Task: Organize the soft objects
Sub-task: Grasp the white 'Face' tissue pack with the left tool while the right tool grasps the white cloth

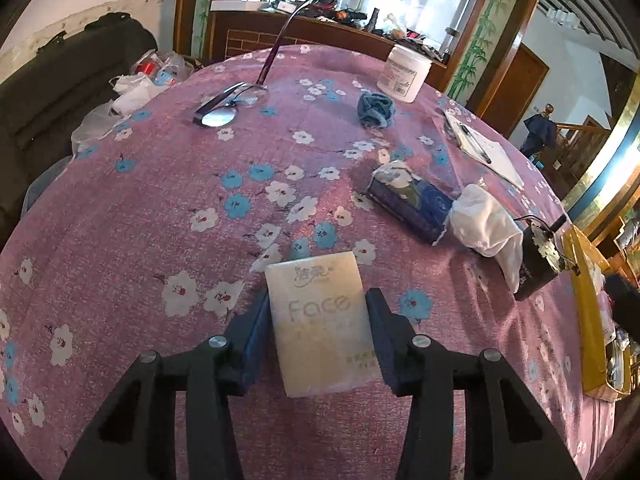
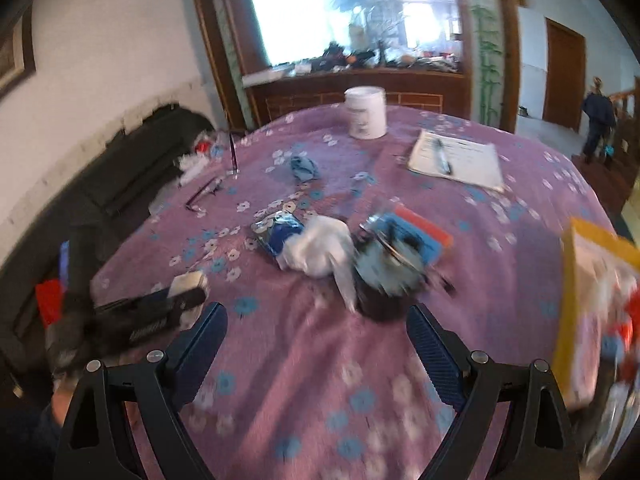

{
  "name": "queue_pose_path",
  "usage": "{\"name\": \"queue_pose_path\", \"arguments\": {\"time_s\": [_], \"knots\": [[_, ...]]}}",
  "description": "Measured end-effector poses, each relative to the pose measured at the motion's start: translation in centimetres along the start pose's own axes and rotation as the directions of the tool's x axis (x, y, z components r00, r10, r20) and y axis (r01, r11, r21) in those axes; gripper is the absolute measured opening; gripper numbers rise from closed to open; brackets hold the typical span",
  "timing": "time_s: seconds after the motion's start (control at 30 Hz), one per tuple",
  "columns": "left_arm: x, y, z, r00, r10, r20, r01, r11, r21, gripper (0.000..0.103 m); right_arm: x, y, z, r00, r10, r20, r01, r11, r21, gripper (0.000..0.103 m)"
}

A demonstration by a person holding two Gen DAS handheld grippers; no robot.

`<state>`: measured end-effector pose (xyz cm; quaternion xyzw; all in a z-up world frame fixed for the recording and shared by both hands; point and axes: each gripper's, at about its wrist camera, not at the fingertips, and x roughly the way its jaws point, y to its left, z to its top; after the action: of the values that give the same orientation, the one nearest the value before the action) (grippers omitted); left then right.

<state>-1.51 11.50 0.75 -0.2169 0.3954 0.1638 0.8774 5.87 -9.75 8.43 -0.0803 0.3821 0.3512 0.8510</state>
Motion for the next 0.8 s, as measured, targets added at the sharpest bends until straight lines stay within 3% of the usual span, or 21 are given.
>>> {"name": "queue_pose_path", "arguments": {"time_s": [0.2,0.43,0.47,0.53,0.57,0.6,0.63,0.67,0.8], "knots": [[0.1,-0.1,0.0,1.000,0.000,-0.003,0.000,1.000,0.008,0.046,6.0,1.7,3.8,0.991,-0.064,-0.119,0.049,0.992,-0.118,0.093],[0.2,0.0,0.0,1.000,-0.009,-0.006,0.009,1.000,0.002,0.046,11.6,2.3,5.7,0.942,-0.161,-0.293,0.071,0.953,-0.294,0.093],[0.2,0.0,0.0,1.000,-0.011,-0.006,0.011,1.000,0.001,0.046,12.1,2.5,5.6,0.934,-0.175,-0.313,0.072,0.946,-0.316,0.088],[0.2,0.1,0.0,1.000,-0.014,-0.006,0.014,1.000,-0.003,0.046,13.0,2.7,5.3,0.914,-0.230,-0.333,0.102,0.927,-0.360,0.064],[0.2,0.1,0.0,1.000,-0.015,-0.006,0.015,1.000,-0.003,0.046,13.3,2.6,5.1,0.907,-0.240,-0.346,0.107,0.926,-0.361,0.039],[0.2,0.1,0.0,1.000,-0.014,-0.006,0.014,1.000,-0.002,0.046,13.4,2.5,5.0,0.905,-0.248,-0.345,0.119,0.928,-0.354,0.031],[0.2,0.1,0.0,1.000,-0.014,-0.006,0.014,1.000,-0.002,0.046,13.2,2.4,4.8,0.913,-0.251,-0.321,0.133,0.928,-0.348,0.030],[0.2,0.1,0.0,1.000,-0.014,-0.006,0.014,1.000,-0.002,0.046,12.8,2.5,4.7,0.921,-0.246,-0.303,0.136,0.930,-0.341,0.020],[0.2,0.1,0.0,1.000,-0.014,-0.006,0.014,1.000,-0.002,0.046,8.6,3.4,3.4,0.964,-0.150,-0.220,0.087,0.958,-0.272,0.018]]}}
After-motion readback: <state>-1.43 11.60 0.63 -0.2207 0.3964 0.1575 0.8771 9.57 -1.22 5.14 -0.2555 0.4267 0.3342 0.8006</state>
